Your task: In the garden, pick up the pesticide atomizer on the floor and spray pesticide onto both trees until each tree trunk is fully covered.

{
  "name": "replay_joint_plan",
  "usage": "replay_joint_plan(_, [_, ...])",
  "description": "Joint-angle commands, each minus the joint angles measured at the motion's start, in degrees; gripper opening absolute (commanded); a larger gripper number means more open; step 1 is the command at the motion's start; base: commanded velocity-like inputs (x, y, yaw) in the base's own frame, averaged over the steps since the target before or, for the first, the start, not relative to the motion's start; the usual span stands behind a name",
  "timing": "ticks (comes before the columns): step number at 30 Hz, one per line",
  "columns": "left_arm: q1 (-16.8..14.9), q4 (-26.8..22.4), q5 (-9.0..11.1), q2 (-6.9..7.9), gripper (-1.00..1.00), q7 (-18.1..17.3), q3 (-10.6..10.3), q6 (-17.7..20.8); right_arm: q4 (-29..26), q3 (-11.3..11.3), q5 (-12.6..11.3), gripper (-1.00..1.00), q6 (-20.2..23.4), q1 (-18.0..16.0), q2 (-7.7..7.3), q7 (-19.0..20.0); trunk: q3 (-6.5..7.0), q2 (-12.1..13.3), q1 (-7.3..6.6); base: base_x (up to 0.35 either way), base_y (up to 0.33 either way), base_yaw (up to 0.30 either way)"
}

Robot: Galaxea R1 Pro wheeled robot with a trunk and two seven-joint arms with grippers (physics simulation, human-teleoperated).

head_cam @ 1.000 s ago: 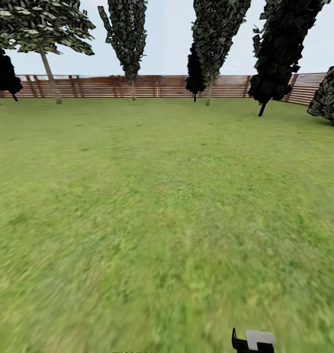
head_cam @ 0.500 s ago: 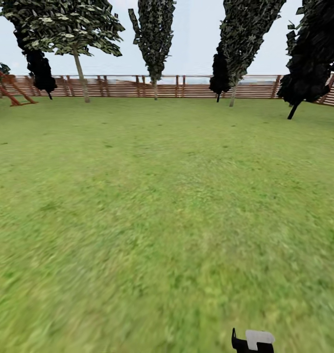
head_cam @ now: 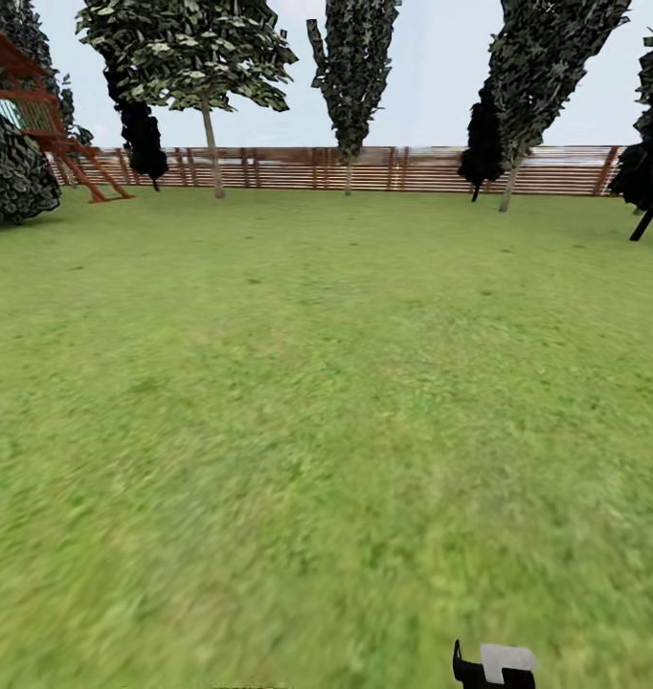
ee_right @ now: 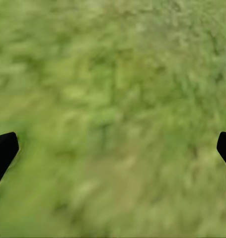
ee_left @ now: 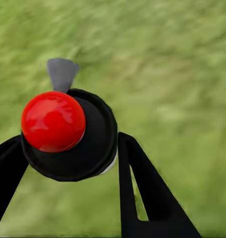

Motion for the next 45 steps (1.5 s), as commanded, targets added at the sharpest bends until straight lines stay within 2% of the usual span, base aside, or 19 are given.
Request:
replay_joint_plan(1, [0.0, 0.0, 0.0, 0.00, -1.00, 0.0, 0.0, 0.0, 0.0, 0.0, 0.0, 1.00, 0.0, 0.0, -0.02, 0.0, 0.00, 0.0, 0.00, 0.073, 0.000, 0.281])
replay_joint_plan(8, [0.0, 0.0, 0.2, 0.05, -1.00, 1.1, 0.0, 0.0, 0.0, 0.0, 0.0, 1.00, 0.0, 0.0, 0.01, 0.0, 0.00, 0.0, 0.00, 0.285, 0.000, 0.281])
replay_joint_plan(13, [0.0, 0.1, 2.3, 0.73, -1.00, 1.1, 0.0, 0.0, 0.0, 0.0, 0.0, 1.00, 0.0, 0.0, 0.00, 0.0, 0.00, 0.0, 0.00, 0.336, 0.000, 0.281])
replay_joint_plan(27, [0.0, 0.1, 2.5, 1.06, -1.00, 1.1, 0.0, 0.0, 0.0, 0.0, 0.0, 1.00, 0.0, 0.0, 0.00, 0.0, 0.00, 0.0, 0.00, 0.337, 0.000, 0.278])
replay_joint_plan(36, [0.0, 0.2, 2.5, 1.06, -1.00, 1.1, 0.0, 0.0, 0.0, 0.0, 0.1, 1.00, 0.0, 0.0, -0.63, 0.1, 0.00, 0.0, 0.00, 0.337, 0.000, 0.033])
replay_joint_plan(45, [0.0, 0.2, 2.5, 1.06, -1.00, 1.1, 0.0, 0.0, 0.0, 0.1, 0.1, 1.00, 0.0, 0.0, -0.45, 0.1, 0.00, 0.0, 0.00, 0.337, 0.000, 0.000])
